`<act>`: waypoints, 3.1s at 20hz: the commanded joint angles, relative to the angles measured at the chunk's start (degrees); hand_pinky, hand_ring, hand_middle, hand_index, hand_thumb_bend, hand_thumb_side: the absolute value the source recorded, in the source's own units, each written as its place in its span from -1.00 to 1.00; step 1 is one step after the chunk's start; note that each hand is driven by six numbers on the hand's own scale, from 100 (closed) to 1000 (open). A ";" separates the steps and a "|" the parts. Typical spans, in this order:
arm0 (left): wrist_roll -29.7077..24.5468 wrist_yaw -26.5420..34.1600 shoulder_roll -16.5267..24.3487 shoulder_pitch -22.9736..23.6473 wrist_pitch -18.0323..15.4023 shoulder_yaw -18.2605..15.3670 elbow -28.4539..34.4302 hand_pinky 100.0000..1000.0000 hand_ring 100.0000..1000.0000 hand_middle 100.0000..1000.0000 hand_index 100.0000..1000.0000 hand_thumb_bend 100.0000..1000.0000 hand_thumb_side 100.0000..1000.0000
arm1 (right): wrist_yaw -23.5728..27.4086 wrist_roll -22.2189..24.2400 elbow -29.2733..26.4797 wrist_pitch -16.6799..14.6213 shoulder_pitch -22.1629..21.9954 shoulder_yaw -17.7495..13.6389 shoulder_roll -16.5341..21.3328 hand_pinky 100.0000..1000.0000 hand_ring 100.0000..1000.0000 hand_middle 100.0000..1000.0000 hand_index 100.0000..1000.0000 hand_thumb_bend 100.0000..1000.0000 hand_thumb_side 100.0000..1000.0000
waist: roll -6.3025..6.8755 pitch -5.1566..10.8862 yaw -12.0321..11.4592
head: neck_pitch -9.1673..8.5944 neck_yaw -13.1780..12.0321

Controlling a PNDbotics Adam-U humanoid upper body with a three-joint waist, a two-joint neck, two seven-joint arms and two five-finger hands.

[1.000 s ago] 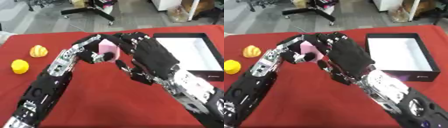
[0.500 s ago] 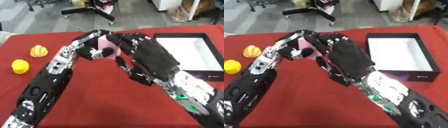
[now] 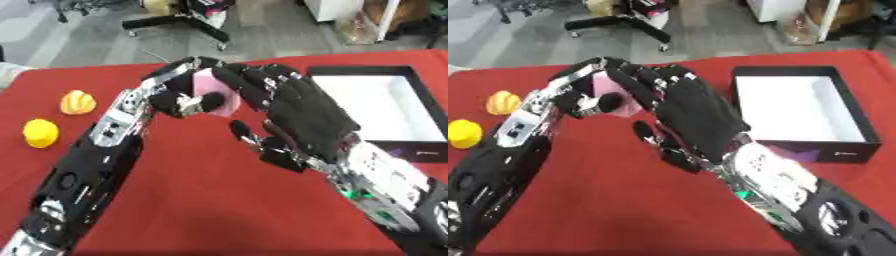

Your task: Pick up the objects with one hand, pass them to the other hand, and then place them into the box on the other side of the table.

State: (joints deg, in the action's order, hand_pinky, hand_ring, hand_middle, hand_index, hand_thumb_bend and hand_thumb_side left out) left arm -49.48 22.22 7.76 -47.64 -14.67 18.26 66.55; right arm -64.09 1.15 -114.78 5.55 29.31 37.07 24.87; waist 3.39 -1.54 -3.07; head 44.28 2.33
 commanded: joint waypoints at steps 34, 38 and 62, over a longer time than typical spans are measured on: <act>-2.49 4.25 -1.77 -2.19 5.12 6.39 6.87 0.40 -0.01 -0.17 -0.01 -1.00 -0.34 | -2.86 -6.42 0.19 1.99 1.07 -0.83 -0.02 0.08 0.02 -0.08 0.05 -1.00 -1.00 | -0.02 0.31 0.74 | -0.16 -0.47; -2.49 3.62 -1.30 -1.71 4.79 5.67 6.79 0.42 0.06 -0.08 0.10 -1.00 -0.21 | -1.43 -9.94 0.19 2.45 0.74 -0.50 -0.16 0.05 0.01 -0.04 -0.12 -1.00 -1.00 | -0.04 0.26 0.68 | -0.16 -0.46; -2.49 -2.26 7.13 8.68 -0.47 -16.75 9.52 0.52 0.46 0.46 0.55 -1.00 0.55 | 5.85 -23.68 0.19 10.68 -7.44 -12.26 14.22 -0.10 0.13 0.02 -0.27 -1.00 -1.00 | -0.62 -0.13 -0.30 | -0.16 4.34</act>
State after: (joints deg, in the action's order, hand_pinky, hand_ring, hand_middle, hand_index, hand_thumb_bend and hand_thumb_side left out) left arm -50.03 19.15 13.23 -38.24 -13.90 3.48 74.17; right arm -59.34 -21.43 -113.85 15.47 21.41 26.55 36.72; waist 3.02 -2.14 -3.37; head 44.28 6.02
